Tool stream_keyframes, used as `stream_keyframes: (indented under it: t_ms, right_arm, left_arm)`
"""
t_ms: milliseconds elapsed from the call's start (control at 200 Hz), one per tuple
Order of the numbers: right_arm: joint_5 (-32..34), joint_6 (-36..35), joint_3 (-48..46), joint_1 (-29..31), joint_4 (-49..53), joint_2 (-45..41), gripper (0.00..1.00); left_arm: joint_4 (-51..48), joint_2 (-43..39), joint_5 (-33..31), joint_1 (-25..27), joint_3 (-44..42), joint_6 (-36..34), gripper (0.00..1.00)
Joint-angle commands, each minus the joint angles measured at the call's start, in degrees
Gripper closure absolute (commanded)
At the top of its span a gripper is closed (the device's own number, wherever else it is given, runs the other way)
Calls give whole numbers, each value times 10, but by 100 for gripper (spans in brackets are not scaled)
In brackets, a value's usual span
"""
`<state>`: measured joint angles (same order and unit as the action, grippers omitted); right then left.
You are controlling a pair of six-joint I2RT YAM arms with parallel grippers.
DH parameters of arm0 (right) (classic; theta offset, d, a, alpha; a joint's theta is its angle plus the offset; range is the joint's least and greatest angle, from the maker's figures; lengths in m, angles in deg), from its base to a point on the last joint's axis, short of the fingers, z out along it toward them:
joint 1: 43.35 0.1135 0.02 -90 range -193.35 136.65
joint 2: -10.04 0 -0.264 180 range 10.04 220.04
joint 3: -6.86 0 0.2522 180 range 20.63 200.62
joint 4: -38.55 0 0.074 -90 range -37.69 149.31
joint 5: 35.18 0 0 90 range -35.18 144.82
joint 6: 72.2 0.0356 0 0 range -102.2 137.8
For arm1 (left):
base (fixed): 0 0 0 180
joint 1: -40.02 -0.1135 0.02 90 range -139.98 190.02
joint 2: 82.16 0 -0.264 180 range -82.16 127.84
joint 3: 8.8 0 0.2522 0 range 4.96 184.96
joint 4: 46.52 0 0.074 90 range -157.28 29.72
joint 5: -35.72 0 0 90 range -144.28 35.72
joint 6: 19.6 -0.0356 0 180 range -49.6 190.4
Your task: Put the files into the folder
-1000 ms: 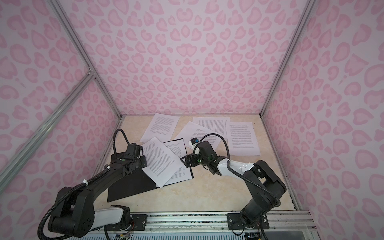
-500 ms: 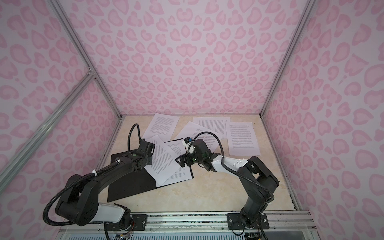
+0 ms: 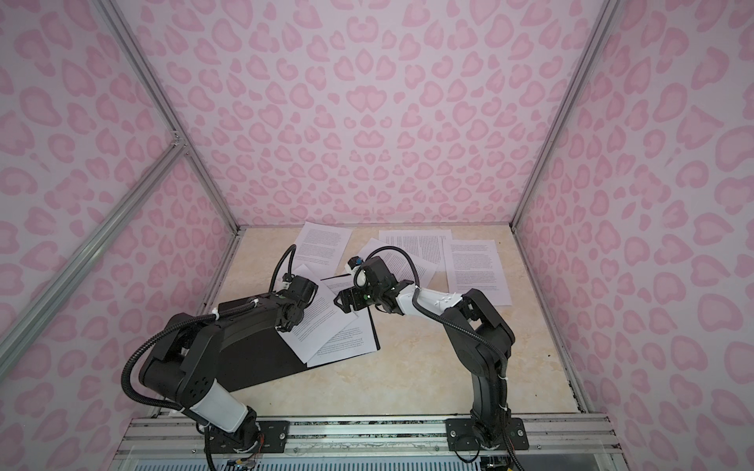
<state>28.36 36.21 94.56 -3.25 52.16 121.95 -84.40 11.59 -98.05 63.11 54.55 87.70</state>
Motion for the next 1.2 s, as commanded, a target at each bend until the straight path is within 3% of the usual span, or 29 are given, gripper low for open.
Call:
stream_keyframes:
  t_ms: [0, 270, 510, 750, 895, 1195]
  right_arm:
    - [-25, -3, 53, -3, 47, 43, 7]
    - [-54, -10, 180, -1, 115, 137, 11]
    - [-99, -9, 230, 12, 143, 182, 23]
    - [-141, 17, 271, 16, 148, 224, 42]
    - [-153, 27, 290, 15, 155, 237, 60]
    - [-196, 67, 296, 16, 128, 246, 71]
  left_arm:
    - [-1, 13, -26, 0, 0, -8, 97]
    - [4, 33, -22, 0, -1, -3, 97]
    - [9, 28, -18, 0, -3, -3, 97]
    - [11, 23, -14, 0, -5, -3, 97]
    - [12, 20, -14, 0, -6, -3, 97]
    - [14, 16, -14, 0, -8, -2, 97]
